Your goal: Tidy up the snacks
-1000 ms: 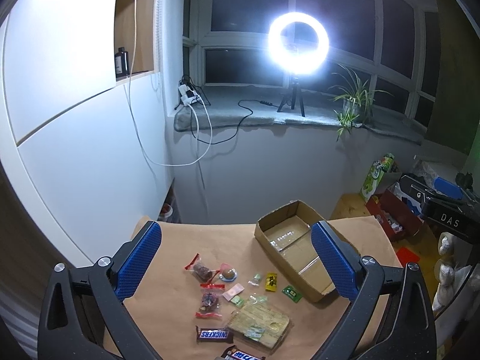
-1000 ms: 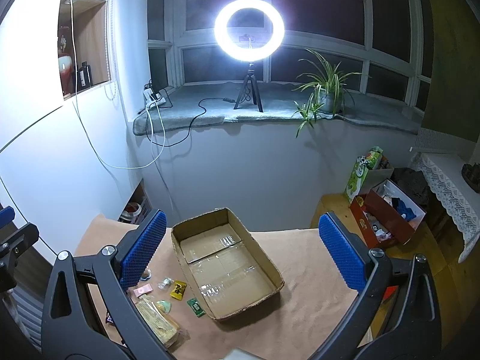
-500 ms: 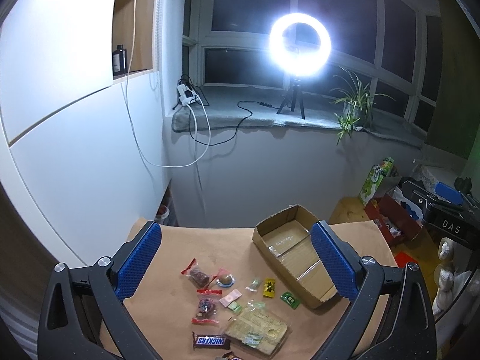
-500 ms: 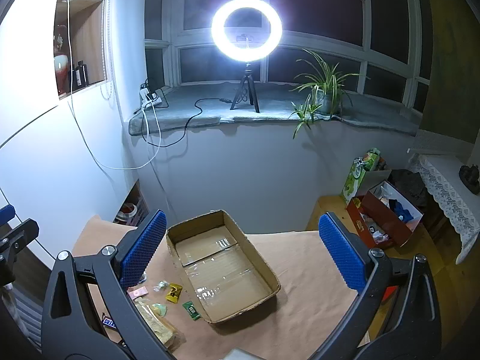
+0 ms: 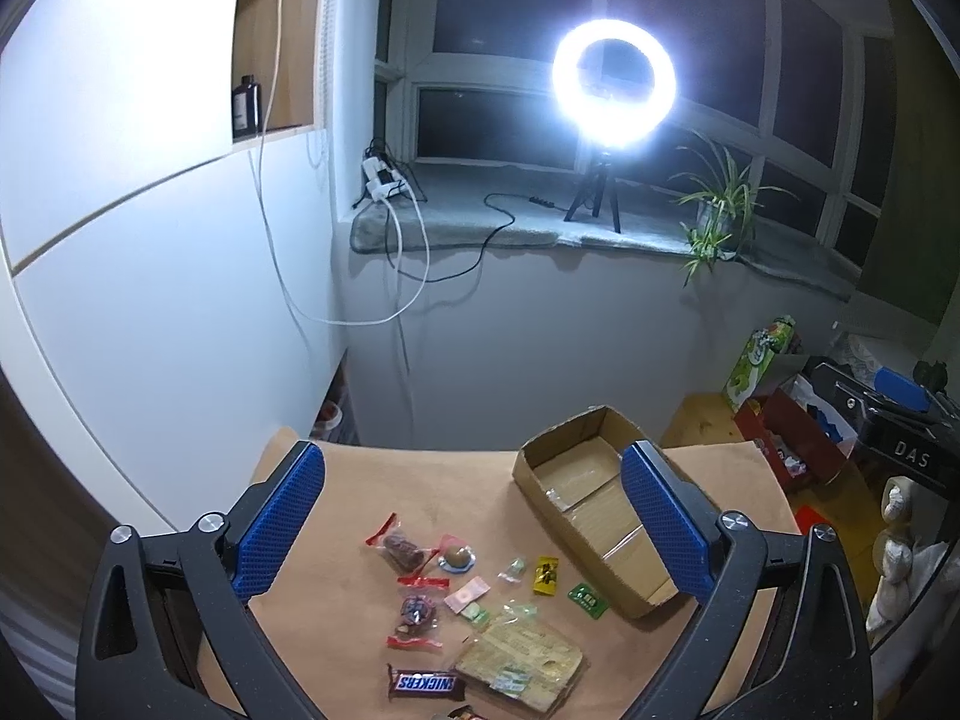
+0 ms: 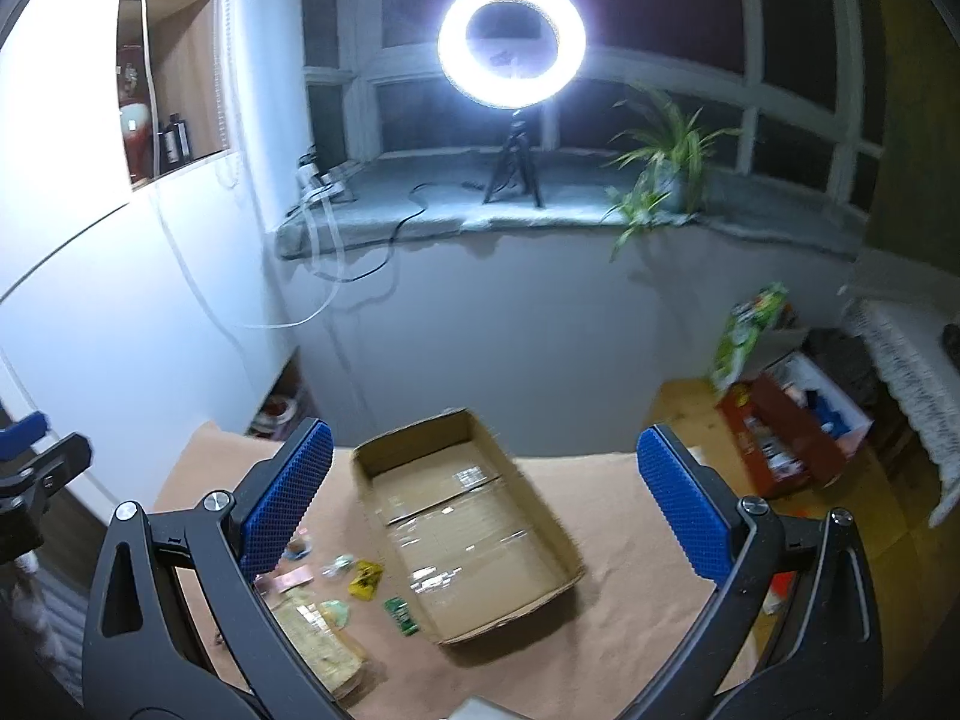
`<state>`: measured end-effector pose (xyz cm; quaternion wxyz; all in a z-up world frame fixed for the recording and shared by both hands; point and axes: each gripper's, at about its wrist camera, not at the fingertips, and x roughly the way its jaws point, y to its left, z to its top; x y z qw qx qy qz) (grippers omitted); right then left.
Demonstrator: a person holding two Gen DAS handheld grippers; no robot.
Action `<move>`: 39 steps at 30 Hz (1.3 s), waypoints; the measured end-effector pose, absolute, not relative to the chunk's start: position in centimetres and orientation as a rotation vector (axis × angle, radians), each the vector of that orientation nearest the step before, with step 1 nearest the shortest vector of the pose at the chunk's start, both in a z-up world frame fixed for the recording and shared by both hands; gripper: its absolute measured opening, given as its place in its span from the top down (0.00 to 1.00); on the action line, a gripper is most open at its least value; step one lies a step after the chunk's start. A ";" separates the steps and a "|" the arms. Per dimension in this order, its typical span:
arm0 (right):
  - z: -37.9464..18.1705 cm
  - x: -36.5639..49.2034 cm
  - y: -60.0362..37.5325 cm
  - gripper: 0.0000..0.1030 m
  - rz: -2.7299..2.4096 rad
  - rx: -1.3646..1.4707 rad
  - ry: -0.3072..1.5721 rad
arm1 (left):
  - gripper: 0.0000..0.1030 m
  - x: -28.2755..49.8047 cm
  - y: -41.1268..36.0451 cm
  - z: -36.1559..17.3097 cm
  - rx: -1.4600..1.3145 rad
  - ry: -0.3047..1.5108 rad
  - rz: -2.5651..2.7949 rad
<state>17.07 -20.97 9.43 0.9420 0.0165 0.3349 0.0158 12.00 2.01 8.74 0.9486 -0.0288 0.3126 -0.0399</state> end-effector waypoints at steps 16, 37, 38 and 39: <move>-2.6 15.8 -18.3 0.13 0.355 0.138 1.104 | 0.29 12.5 6.6 0.4 -0.246 0.935 -0.147; -17.3 14.5 -14.9 0.37 0.422 0.536 1.495 | 0.55 16.6 4.1 -12.0 -0.252 1.336 -0.456; -17.8 14.5 -14.8 0.40 0.430 0.552 1.500 | 0.55 16.8 4.1 -12.3 -0.250 1.342 -0.465; -18.0 14.5 -14.6 0.42 0.438 0.565 1.505 | 0.55 17.0 4.0 -12.6 -0.244 1.346 -0.464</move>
